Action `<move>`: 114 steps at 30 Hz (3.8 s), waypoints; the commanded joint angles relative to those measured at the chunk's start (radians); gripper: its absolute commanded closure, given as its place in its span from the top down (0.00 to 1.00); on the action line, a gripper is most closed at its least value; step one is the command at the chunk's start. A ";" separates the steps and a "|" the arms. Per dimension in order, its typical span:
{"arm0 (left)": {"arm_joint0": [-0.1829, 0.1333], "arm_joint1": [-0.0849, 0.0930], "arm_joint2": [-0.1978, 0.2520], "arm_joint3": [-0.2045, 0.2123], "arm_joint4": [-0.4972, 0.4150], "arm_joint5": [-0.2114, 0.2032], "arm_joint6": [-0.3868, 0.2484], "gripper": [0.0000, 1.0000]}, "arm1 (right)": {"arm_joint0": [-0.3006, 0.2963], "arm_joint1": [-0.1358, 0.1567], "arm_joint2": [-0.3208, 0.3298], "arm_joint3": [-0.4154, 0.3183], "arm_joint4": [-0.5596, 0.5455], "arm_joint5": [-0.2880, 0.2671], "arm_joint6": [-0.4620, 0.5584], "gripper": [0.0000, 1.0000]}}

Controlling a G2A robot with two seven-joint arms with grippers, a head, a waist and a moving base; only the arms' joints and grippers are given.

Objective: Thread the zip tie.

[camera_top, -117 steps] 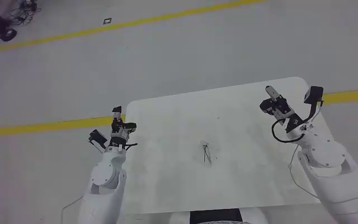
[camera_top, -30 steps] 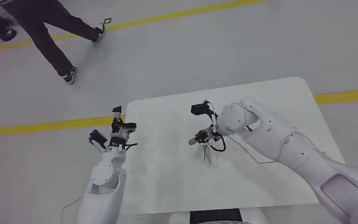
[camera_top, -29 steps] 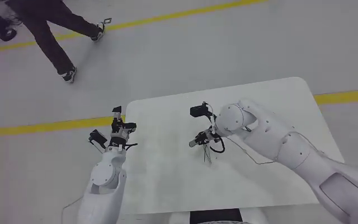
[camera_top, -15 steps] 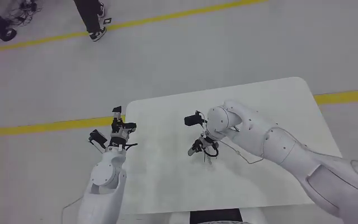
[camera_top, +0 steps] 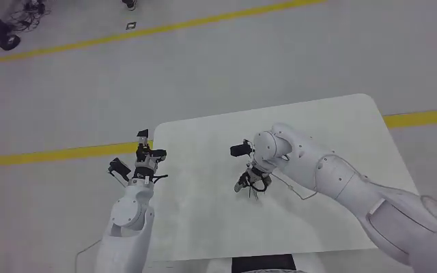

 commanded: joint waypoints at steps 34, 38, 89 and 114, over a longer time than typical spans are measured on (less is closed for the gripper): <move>0.000 0.000 0.000 0.000 0.000 0.000 0.000 1.00 | -0.023 0.006 0.027 -0.060 0.010 0.000 0.000 1.00; 0.000 0.000 0.000 0.000 0.000 0.000 0.000 1.00 | -0.024 0.006 0.024 -0.071 0.003 -0.009 -0.010 1.00; 0.000 0.000 0.000 0.000 0.000 0.000 0.000 1.00 | -0.092 -0.016 -0.053 -0.106 -0.308 0.000 -0.083 0.17; 0.000 0.000 0.000 0.000 0.000 0.000 0.000 1.00 | -0.125 -0.075 -0.018 -0.030 -0.430 0.000 -0.055 0.16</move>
